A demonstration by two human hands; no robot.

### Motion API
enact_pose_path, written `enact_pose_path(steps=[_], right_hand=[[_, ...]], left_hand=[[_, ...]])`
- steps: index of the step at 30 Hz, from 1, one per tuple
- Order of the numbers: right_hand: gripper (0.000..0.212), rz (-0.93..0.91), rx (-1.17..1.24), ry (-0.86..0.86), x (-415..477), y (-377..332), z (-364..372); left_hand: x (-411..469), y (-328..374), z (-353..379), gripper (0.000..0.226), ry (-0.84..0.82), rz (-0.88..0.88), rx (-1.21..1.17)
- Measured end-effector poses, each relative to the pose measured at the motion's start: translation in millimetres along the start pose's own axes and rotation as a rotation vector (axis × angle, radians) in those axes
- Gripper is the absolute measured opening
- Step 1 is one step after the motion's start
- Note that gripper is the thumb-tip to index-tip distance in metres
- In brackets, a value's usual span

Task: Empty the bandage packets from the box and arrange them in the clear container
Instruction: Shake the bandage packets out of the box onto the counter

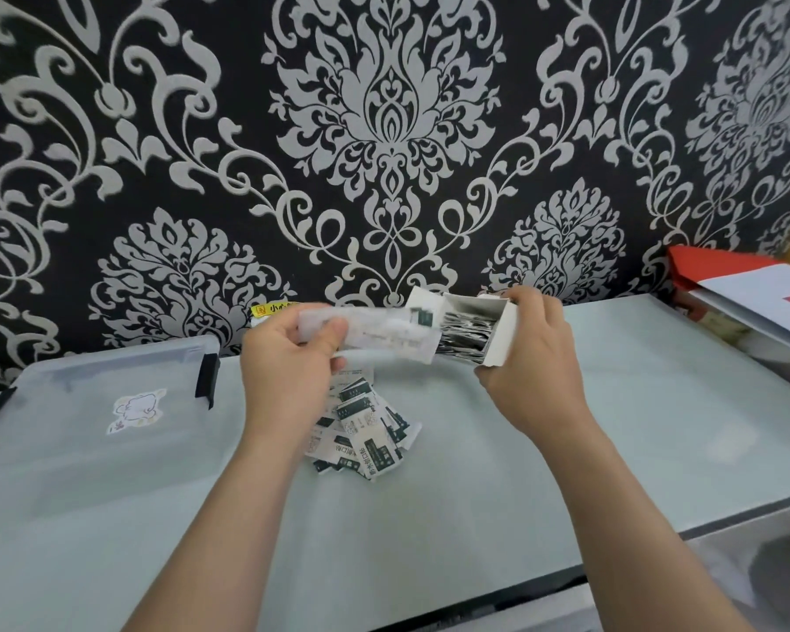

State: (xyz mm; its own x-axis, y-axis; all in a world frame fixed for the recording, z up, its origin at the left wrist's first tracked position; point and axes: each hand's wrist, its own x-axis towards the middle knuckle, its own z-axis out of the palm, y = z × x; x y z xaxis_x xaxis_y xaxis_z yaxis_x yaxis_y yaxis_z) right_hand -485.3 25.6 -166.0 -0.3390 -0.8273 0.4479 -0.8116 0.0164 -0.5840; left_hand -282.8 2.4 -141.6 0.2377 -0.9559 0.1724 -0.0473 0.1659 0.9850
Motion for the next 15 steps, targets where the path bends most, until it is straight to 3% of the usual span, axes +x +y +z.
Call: enact_pose_path(steps=[4,6,9,11,13,15], right_hand=[[0.071,0.063,-0.024,0.054,2.5,6.2,-4.3],[0.073,0.074,-0.012,0.061,3.1,7.0,-5.3],[0.072,0.049,0.014,0.046,2.2,4.7,-3.9],[0.071,0.037,0.024,0.032,1.4,2.7,-2.9],[0.07,0.028,0.037,0.02,1.3,0.8,-2.0],[0.07,0.022,0.053,0.006,1.2,-0.6,-1.6]], left_hand=[[2.2,-16.6,-0.6,0.019,-0.133,-0.159,0.203],[4.1,-23.5,2.1,0.036,-0.245,-0.172,0.331],[1.7,-28.9,5.3,0.052,-0.299,0.029,0.744],[-0.7,-27.4,4.7,0.045,-0.287,0.22,0.816],[-1.6,-28.4,5.1,0.035,-0.43,0.286,0.799],[-5.0,-34.2,8.9,0.031,-0.646,0.309,0.932]])
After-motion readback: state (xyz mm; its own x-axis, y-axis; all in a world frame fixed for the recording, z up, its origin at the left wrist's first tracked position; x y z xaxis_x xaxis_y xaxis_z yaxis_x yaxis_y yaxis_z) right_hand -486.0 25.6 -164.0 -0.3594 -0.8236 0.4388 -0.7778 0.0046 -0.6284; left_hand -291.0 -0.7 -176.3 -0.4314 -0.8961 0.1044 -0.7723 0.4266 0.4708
